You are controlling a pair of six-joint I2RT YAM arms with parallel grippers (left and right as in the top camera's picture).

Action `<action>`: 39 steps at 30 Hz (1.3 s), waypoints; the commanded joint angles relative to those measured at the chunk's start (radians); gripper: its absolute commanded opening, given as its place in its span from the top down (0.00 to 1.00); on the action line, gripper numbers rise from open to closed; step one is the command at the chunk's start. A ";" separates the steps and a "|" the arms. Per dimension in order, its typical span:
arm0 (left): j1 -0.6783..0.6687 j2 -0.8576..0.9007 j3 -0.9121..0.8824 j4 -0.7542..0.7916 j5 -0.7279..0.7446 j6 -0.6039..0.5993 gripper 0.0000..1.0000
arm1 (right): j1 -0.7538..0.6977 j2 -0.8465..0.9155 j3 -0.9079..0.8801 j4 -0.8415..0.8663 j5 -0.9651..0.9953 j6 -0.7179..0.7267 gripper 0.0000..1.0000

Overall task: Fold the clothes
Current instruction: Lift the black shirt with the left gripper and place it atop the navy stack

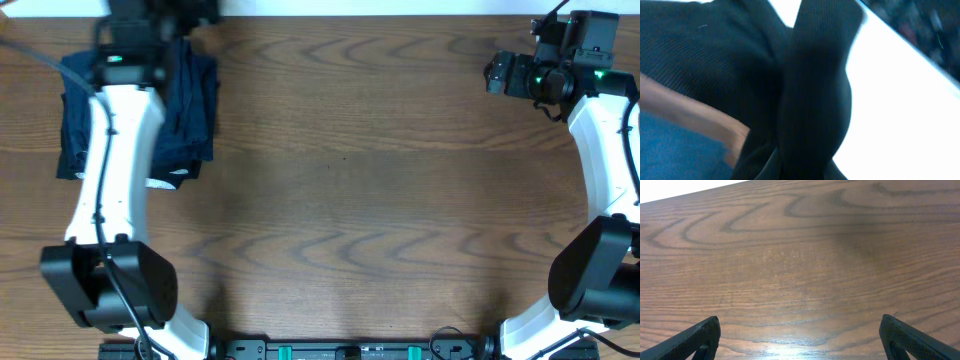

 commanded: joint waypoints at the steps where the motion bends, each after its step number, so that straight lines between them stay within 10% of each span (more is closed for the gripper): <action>1: 0.066 -0.028 0.006 0.015 -0.019 -0.272 0.94 | -0.002 0.006 -0.005 0.000 0.002 0.002 0.01; 13: 0.209 0.053 0.005 0.102 0.071 -0.603 0.95 | -0.002 0.006 -0.005 0.000 0.002 0.002 0.01; 39: 0.277 0.126 -0.011 -0.269 0.042 -0.380 0.94 | -0.002 0.006 -0.005 0.000 0.002 0.002 0.01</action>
